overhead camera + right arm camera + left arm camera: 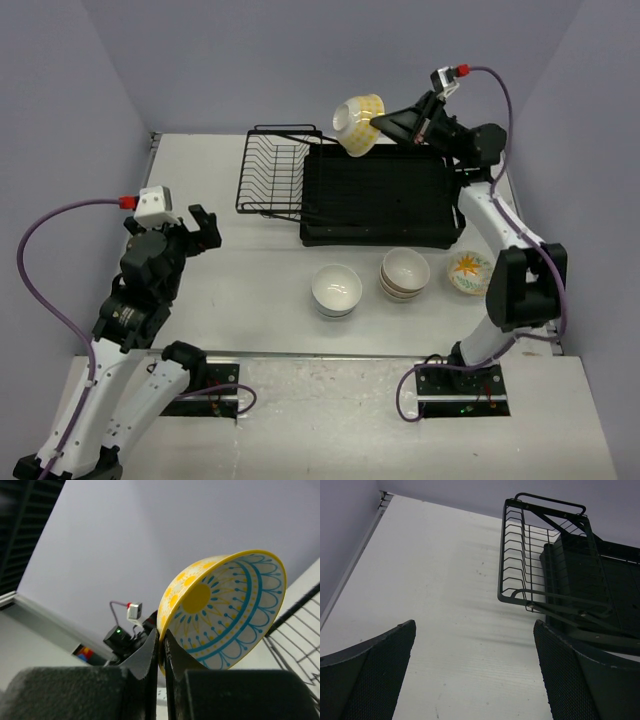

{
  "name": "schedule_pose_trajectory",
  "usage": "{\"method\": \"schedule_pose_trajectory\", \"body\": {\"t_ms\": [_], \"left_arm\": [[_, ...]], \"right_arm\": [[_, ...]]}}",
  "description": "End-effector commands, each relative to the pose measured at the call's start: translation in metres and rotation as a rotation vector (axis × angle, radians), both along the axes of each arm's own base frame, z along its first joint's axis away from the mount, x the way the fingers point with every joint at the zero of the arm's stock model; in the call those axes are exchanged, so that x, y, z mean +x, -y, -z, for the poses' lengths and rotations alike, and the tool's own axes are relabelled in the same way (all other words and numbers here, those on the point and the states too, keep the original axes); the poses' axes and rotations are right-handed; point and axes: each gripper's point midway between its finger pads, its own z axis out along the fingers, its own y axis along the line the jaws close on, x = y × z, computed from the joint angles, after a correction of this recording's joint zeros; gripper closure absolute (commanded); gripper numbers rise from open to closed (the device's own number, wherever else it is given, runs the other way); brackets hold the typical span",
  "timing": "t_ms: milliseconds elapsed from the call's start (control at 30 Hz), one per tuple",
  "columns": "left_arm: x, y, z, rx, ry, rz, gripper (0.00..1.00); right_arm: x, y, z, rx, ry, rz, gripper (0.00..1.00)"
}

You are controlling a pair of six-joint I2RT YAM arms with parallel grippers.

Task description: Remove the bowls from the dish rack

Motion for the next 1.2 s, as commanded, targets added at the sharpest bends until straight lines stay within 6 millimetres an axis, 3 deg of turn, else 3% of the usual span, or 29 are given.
{"method": "schedule_pose_trajectory", "body": {"t_ms": [0, 33, 167, 200, 233, 267, 300, 333, 367, 433, 500, 833, 900, 1167], "left_arm": [[0.001, -0.007, -0.010, 0.004, 0.043, -0.027, 0.00], [0.001, -0.006, -0.012, 0.001, 0.048, -0.025, 0.00], [0.000, -0.006, -0.012, -0.001, 0.050, -0.022, 0.00], [0.000, -0.006, -0.012, 0.000, 0.052, -0.022, 0.00], [-0.001, -0.006, -0.013, -0.002, 0.055, -0.022, 0.00], [-0.001, -0.007, -0.014, -0.002, 0.057, -0.022, 0.00], [-0.002, -0.007, -0.014, -0.003, 0.060, -0.021, 0.00], [-0.002, -0.007, -0.014, -0.003, 0.060, -0.021, 0.00], [-0.002, -0.007, -0.014, -0.003, 0.060, -0.021, 0.00], [-0.002, -0.006, -0.014, -0.005, 0.060, -0.019, 0.00], [-0.003, -0.006, -0.016, -0.008, 0.064, -0.013, 0.00], [-0.004, -0.016, -0.013, -0.023, 0.038, -0.078, 0.00], [-0.005, -0.015, -0.015, -0.029, 0.046, -0.068, 0.00], [-0.009, -0.008, -0.014, -0.020, 0.042, -0.044, 0.00]], "right_arm": [[0.009, 0.026, 0.015, -0.071, 0.017, 0.189, 1.00], [0.007, 0.031, 0.023, -0.083, 0.001, 0.212, 1.00], [-0.009, 0.067, 0.023, -0.215, 0.024, 0.430, 1.00], [-0.005, 0.078, 0.023, -0.244, 0.018, 0.524, 1.00], [-0.008, 0.084, 0.020, -0.316, 0.100, 0.594, 1.00], [-0.022, 0.091, 0.024, -0.378, 0.061, 0.637, 1.00], [-0.022, 0.103, 0.024, -0.413, 0.059, 0.723, 1.00], [-0.028, 0.111, 0.039, -0.498, 0.046, 0.764, 1.00], [-0.042, 0.119, 0.029, -0.522, 0.080, 0.822, 1.00], [-0.049, 0.138, 0.044, -0.630, 0.048, 0.907, 1.00], [-0.058, 0.155, 0.046, -0.711, 0.051, 0.993, 1.00], [-0.096, 0.232, 0.144, -1.111, -0.311, 1.222, 1.00], [-0.102, 0.239, 0.167, -1.170, -0.384, 1.221, 1.00], [-0.134, 0.251, 0.217, -1.369, -0.580, 1.130, 1.00]]}}
